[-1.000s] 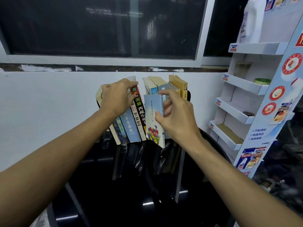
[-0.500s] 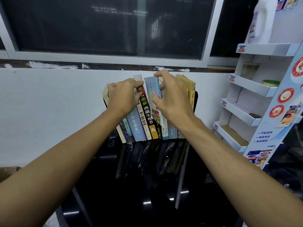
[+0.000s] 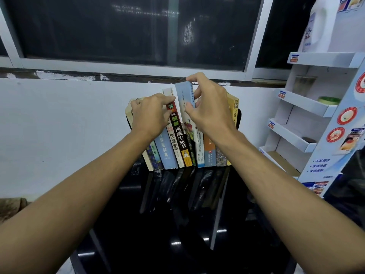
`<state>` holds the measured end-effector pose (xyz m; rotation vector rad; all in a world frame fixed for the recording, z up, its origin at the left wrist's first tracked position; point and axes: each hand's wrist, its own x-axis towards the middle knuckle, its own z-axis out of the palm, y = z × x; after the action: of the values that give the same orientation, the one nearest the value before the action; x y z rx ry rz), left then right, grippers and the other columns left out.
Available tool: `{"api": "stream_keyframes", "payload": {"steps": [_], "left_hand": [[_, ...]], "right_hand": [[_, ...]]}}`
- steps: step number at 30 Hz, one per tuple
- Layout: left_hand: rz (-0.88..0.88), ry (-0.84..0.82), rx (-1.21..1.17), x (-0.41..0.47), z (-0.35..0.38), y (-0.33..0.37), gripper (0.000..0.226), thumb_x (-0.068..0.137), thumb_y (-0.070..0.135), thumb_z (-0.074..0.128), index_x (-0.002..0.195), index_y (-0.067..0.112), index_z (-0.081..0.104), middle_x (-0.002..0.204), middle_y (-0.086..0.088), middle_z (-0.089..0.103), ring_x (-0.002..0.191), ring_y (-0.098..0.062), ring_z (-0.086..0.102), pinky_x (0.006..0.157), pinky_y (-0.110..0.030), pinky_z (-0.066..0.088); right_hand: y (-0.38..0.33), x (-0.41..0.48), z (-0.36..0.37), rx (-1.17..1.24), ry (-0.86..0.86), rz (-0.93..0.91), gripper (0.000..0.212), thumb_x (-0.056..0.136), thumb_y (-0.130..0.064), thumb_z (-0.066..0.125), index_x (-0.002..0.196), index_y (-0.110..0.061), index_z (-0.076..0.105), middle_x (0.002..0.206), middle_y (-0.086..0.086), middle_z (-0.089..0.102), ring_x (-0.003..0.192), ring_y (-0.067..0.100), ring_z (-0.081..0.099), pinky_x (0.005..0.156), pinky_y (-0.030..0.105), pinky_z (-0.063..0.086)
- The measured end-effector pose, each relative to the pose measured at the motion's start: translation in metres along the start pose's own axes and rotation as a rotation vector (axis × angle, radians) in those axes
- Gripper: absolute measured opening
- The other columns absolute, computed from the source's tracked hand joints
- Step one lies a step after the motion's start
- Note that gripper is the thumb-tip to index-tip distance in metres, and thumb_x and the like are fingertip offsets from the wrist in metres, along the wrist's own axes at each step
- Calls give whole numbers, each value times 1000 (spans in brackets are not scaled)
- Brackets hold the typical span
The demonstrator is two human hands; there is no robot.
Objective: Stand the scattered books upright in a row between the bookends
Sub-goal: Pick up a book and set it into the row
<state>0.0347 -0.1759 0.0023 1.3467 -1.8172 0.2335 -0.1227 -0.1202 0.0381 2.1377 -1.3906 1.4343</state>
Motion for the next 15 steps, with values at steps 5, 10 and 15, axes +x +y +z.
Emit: {"api": "stream_keyframes", "payload": {"steps": [5,10,15], "left_hand": [[-2,6,-3,0,0,0,38,96,27,66,133,35,64,132,9,65,120,-21,55,91,-40,26],[-3,9,-14,0,1,-1,37,95,28,66,131,36,65,132,9,66,120,-21,55,89,-37,22],[-10,15,-10,-1,1,-2,37,96,29,65,133,36,64,134,9,65,121,-21,55,89,-36,21]], "right_hand": [[-1,1,7,51,54,-14,45,87,-14,77,126,-17,55,97,-12,53,77,3,53,62,2,39],[4,-2,18,136,119,0,42,87,-10,75,123,-14,55,95,-11,54,71,0,56,61,9,46],[16,-6,32,249,177,65,42,86,-9,77,123,-14,57,82,-11,58,72,0,62,56,11,47]]}}
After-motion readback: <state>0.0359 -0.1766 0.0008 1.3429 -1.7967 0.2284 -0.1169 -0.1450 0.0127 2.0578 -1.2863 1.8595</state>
